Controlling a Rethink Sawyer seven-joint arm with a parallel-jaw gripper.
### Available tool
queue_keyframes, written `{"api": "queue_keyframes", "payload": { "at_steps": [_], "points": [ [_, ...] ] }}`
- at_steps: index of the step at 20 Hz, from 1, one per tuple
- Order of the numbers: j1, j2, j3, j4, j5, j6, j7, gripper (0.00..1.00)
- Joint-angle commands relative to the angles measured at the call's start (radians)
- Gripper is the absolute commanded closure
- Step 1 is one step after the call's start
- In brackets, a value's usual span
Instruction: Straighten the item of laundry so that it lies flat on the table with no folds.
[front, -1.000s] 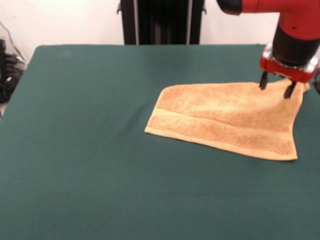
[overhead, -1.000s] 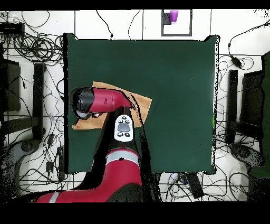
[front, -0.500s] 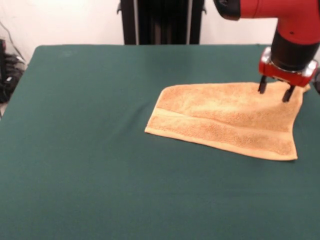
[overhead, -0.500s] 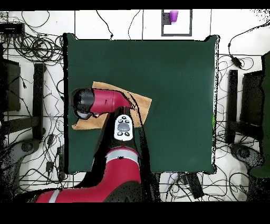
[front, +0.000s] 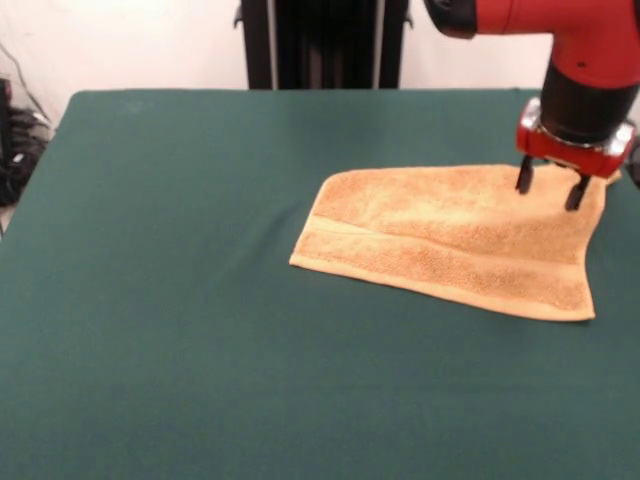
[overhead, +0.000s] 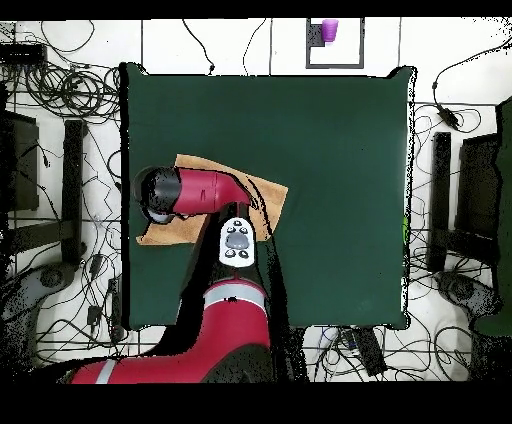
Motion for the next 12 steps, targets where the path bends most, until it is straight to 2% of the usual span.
{"api": "queue_keyframes", "payload": {
  "at_steps": [1,9,12],
  "points": [
    [-0.049,0.056,0.154,0.127,0.01,-0.196,0.047,0.0],
    [-0.058,0.057,0.17,0.113,0.008,-0.194,0.062,0.0],
    [-0.028,0.065,0.135,0.063,0.001,-0.11,0.076,0.0]
  ]
}}
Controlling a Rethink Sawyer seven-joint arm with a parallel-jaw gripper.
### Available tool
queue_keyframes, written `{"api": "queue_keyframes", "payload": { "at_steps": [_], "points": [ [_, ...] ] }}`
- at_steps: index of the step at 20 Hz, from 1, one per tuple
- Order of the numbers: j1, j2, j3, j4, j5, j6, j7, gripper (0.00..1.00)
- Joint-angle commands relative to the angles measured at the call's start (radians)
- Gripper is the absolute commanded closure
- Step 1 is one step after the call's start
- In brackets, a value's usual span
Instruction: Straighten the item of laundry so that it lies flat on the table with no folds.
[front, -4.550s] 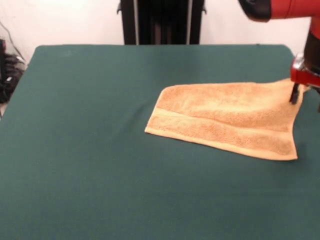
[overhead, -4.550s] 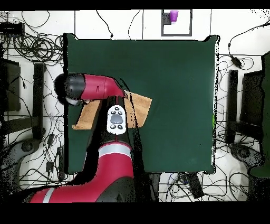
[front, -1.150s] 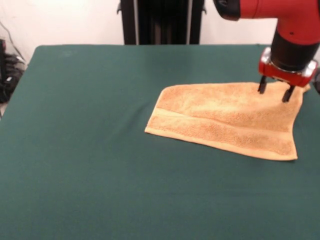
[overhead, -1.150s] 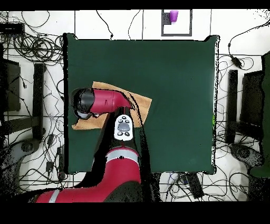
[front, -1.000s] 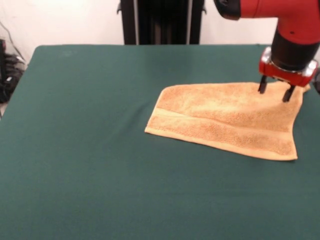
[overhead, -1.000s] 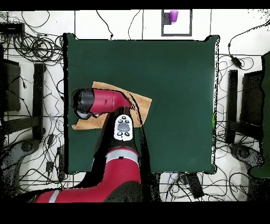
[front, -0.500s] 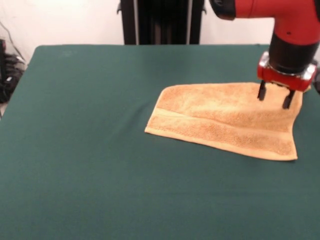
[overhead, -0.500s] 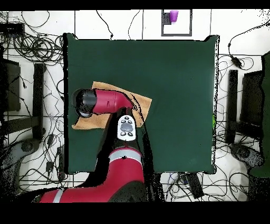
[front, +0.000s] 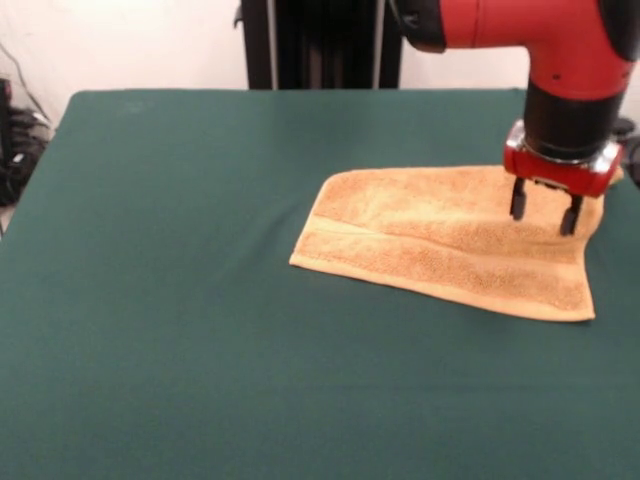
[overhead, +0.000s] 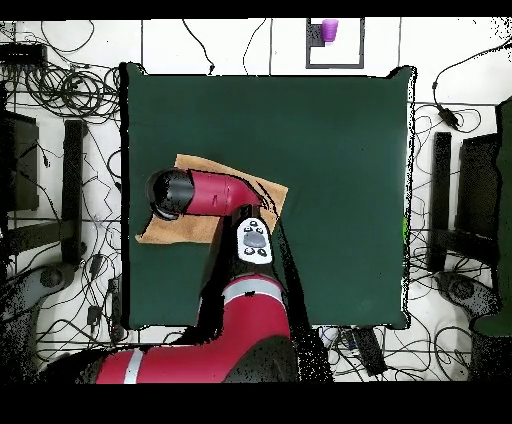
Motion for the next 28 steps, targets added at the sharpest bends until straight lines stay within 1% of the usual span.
{"api": "queue_keyframes", "payload": {
  "at_steps": [1,2,4,6,9,16,28],
  "points": [
    [0.058,0.073,0.052,-0.013,-0.01,0.09,0.091,0.0],
    [0.077,0.08,0.03,-0.038,-0.013,0.124,0.107,0.0],
    [0.089,0.086,0.021,-0.062,0.0,0.165,0.13,0.0],
    [0.115,0.097,-0.007,-0.112,-0.006,0.235,0.148,0.0],
    [0.135,0.107,-0.027,-0.152,-0.005,0.289,0.164,0.0],
    [0.143,0.131,-0.025,-0.19,0.011,0.284,0.169,0.0],
    [0.125,0.135,-0.026,-0.125,0.003,0.212,0.134,0.0]
  ]
}}
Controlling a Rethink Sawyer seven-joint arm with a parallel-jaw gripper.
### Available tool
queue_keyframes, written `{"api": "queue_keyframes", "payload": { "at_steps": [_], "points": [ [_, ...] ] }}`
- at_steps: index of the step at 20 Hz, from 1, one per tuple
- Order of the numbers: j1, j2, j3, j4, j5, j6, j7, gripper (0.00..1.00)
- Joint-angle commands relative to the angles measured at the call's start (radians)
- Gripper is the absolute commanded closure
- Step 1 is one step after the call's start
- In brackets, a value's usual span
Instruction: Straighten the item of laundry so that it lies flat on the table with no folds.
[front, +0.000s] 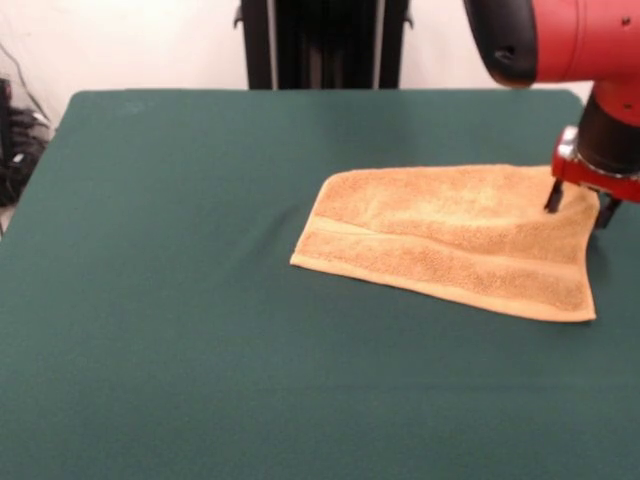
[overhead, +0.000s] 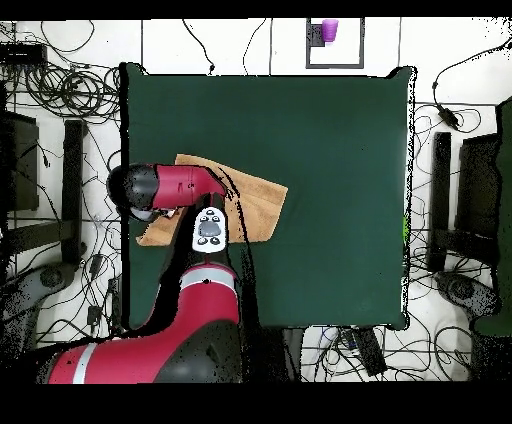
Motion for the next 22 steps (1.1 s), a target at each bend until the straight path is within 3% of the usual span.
{"api": "queue_keyframes", "payload": {
  "at_steps": [1,8,21,22],
  "points": [
    [-0.006,0.036,0.028,0.041,0.004,-0.01,0.133,0.0],
    [0.009,0.099,0.012,-0.008,-0.008,-0.023,0.143,0.0],
    [0.042,0.08,-0.036,0.012,-0.013,-0.052,0.169,0.0],
    [0.042,0.079,-0.037,0.016,-0.01,-0.057,0.172,1.0]
  ]
}}
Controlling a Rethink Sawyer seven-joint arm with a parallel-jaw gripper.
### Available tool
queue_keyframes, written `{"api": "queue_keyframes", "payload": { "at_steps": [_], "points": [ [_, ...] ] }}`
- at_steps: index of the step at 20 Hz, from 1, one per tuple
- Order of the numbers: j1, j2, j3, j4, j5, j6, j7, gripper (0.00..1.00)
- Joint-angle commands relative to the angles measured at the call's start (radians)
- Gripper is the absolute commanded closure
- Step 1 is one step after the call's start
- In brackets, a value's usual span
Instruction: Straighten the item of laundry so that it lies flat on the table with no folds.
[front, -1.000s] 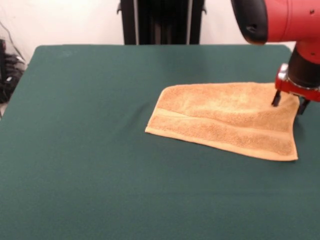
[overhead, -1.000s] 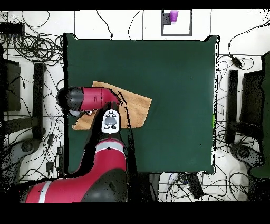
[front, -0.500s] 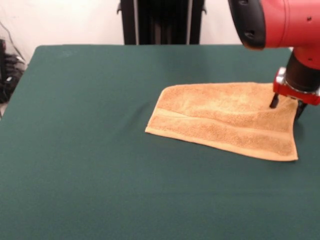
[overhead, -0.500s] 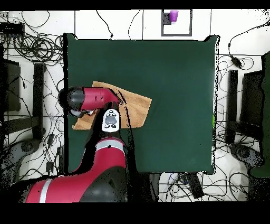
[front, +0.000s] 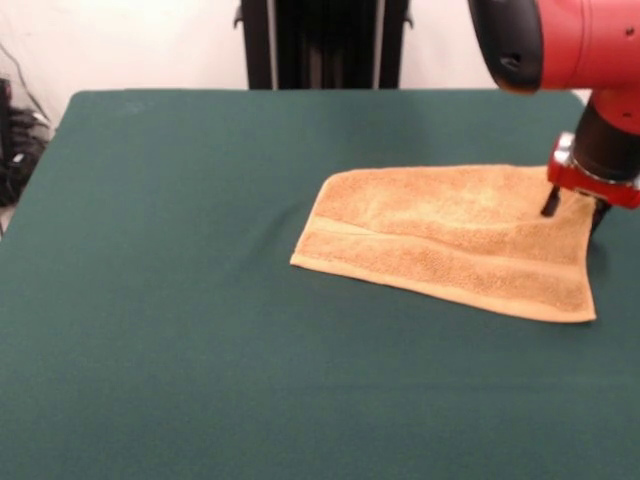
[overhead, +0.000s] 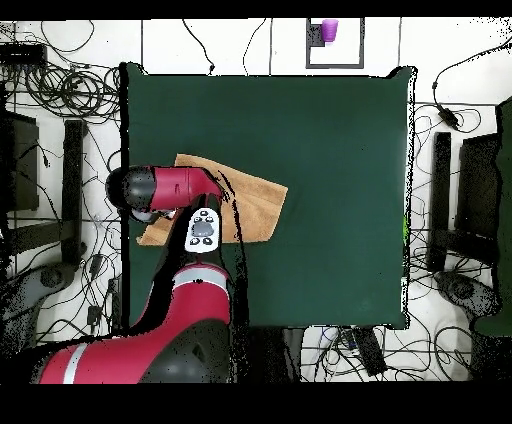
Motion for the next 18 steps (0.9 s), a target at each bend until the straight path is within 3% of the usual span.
{"api": "queue_keyframes", "payload": {
  "at_steps": [1,18],
  "points": [
    [0.013,0.051,-0.003,0.04,-0.01,-0.061,0.173,1.0],
    [0.012,0.064,-0.039,0.044,-0.028,-0.111,0.173,1.0]
  ]
}}
